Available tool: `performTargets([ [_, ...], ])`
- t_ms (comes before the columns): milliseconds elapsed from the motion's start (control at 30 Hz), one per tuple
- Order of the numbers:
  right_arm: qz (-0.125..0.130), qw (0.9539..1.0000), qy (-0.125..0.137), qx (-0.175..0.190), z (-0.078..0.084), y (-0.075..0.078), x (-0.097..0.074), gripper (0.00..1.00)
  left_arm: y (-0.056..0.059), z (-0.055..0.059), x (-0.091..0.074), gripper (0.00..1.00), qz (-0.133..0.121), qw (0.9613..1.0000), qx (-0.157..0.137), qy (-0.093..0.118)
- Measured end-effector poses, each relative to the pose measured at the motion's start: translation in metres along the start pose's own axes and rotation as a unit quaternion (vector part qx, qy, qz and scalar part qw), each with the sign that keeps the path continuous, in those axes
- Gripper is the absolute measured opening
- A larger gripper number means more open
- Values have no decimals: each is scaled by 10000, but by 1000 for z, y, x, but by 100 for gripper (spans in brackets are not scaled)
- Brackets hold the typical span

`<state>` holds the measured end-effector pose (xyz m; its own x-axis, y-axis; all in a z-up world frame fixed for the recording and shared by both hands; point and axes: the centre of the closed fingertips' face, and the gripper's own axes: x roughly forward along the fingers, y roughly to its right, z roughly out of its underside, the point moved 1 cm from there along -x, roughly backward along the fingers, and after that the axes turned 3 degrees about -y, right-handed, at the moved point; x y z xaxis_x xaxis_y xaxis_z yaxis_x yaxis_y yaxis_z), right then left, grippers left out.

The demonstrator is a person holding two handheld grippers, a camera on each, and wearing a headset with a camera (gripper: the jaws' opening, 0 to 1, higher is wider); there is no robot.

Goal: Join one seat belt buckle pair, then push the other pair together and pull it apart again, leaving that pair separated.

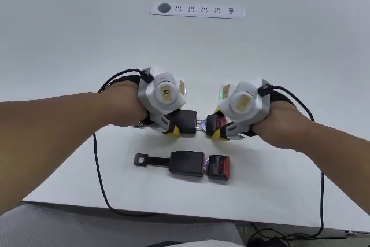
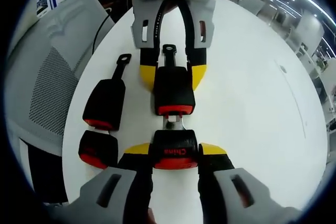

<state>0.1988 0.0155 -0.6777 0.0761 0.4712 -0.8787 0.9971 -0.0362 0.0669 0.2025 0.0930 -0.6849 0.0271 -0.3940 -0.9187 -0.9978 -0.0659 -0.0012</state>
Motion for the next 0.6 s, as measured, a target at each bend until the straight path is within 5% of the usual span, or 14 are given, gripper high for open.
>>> performTargets([
  [200,-30,9999,-127,-16,27,3,-13,31,-1,2,1,33,-21,10000,-28,-6],
  [600,130,9968,-732,298,121,6,-57,33,0,1,1,33,-45,10000,-16,-17],
])
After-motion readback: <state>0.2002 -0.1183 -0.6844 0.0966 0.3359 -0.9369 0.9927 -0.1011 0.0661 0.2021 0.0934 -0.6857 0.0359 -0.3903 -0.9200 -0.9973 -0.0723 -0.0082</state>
